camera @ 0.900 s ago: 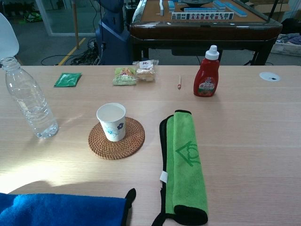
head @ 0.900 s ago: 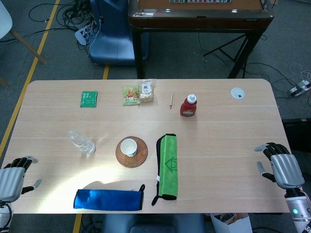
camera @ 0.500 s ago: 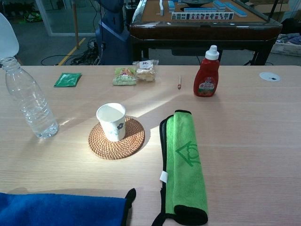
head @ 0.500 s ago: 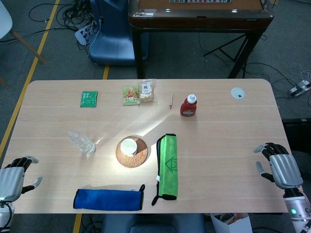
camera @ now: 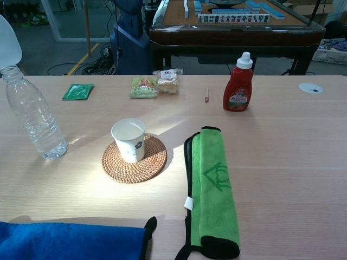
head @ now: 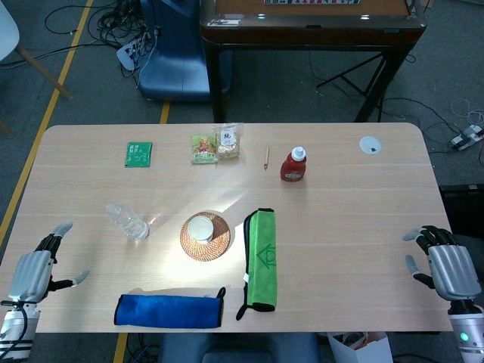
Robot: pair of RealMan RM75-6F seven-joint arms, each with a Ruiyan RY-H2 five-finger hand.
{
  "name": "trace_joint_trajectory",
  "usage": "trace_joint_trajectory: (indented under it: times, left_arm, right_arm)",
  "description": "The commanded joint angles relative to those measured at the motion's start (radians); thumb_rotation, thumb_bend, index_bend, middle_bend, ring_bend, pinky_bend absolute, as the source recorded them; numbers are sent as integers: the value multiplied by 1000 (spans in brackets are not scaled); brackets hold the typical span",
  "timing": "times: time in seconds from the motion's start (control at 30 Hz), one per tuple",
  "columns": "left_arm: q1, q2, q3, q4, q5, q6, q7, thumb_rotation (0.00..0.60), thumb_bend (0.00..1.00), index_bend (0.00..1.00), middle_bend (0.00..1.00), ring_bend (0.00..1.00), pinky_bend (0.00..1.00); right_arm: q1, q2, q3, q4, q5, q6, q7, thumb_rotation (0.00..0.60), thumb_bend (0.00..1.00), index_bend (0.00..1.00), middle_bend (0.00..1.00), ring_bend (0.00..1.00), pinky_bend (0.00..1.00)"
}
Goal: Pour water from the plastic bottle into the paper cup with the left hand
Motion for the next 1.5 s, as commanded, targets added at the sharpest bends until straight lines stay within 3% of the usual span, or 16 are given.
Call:
trace_joint_trajectory:
  times: [0.03, 0.2, 0.43, 0.73, 1.0, 1.5]
  left_arm:
    - [-40, -6, -33, -26, -60, -70, -45, 600, 61, 0, 0, 56, 345]
    - [-82, -10, -72, -57, -147, -155, -77, 600, 52, 0, 0, 0, 247]
    - [-122, -68, -116, -17, -184, -183, -143, 600, 50, 0, 0, 0, 239]
    - [-161, -111, -139, 45, -265, -246, -137, 600, 50, 0, 0, 0, 216]
    - [-198, -144, -148, 75, -295, -284, -111, 600, 50, 0, 0, 0, 35]
    - [-246, -178, -168, 76, -365, -341, -90, 600, 48, 0, 0, 0, 19]
  right_arm:
    - [-6, 4, -2, -6, -6, 10, -2, 600, 447, 390, 334, 216, 257]
    - [-20, 11, -10, -24, -40, 47, -6, 600, 447, 390, 334, 216, 257]
    - [-27, 21, -13, -36, -54, 60, -3, 600, 447, 390, 334, 216, 257]
    - [-28, 28, -11, -40, -56, 58, 5, 600, 447, 390, 335, 217, 257]
    - [-28, 29, -8, -39, -51, 53, 8, 600, 447, 390, 343, 223, 257]
    - [-31, 35, -7, -44, -55, 57, 15, 600, 447, 390, 355, 239, 257]
